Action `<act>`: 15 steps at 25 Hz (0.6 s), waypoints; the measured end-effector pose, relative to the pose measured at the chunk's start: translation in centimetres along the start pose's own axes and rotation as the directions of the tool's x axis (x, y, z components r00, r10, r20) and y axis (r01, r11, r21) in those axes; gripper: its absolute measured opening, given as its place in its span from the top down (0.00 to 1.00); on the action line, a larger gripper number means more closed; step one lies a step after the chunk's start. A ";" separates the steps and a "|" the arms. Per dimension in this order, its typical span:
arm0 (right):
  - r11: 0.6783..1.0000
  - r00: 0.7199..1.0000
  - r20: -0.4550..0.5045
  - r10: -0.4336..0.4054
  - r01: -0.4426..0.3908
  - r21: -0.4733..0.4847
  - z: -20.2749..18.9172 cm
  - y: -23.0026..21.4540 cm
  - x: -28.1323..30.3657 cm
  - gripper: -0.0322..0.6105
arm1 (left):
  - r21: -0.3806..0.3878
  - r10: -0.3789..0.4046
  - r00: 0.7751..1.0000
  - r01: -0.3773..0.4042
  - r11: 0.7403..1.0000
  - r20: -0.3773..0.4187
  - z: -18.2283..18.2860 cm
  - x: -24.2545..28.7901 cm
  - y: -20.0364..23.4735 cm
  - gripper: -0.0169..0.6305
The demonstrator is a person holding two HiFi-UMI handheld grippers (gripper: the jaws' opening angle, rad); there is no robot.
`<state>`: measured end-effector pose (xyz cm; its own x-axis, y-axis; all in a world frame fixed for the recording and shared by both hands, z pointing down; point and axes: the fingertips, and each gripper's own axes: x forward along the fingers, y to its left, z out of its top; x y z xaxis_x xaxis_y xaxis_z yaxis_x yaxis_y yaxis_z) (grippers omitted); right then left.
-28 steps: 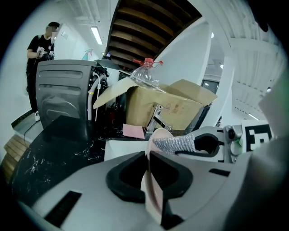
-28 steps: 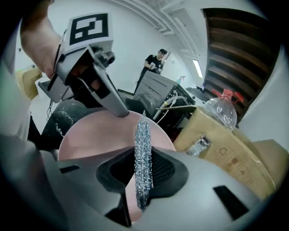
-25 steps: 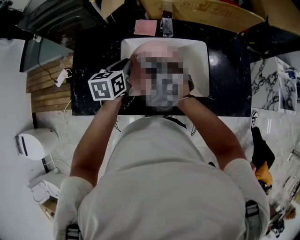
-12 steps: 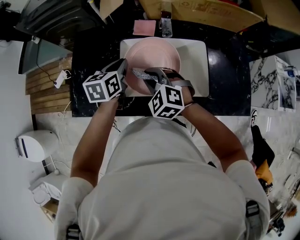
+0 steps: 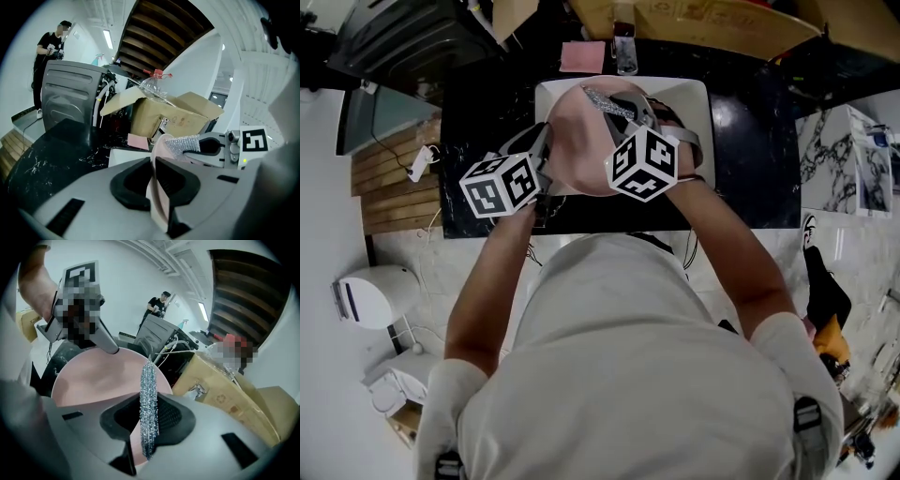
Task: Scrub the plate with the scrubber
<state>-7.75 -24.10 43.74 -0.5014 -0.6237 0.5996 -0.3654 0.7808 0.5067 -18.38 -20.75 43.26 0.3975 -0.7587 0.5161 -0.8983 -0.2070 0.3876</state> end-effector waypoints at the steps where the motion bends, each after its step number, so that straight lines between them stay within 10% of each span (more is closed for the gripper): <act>1: 1.000 1.000 0.000 0.010 -0.010 -0.004 0.0 0.5 0.1 0.83 | -0.007 -0.005 1.000 0.005 1.000 0.006 0.1 0.0 -0.2 0.92; 15: 0.955 0.954 0.054 0.296 -0.294 -0.041 0.9 11.3 -2.6 0.83 | -0.057 0.011 0.998 -0.008 0.998 0.059 1.6 -0.8 0.4 0.91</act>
<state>-11.28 -13.61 47.37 -0.6286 -0.3617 0.6886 -0.1691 0.9277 0.3329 -19.42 -21.23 41.74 0.3759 -0.7960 0.4744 -0.8892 -0.1658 0.4264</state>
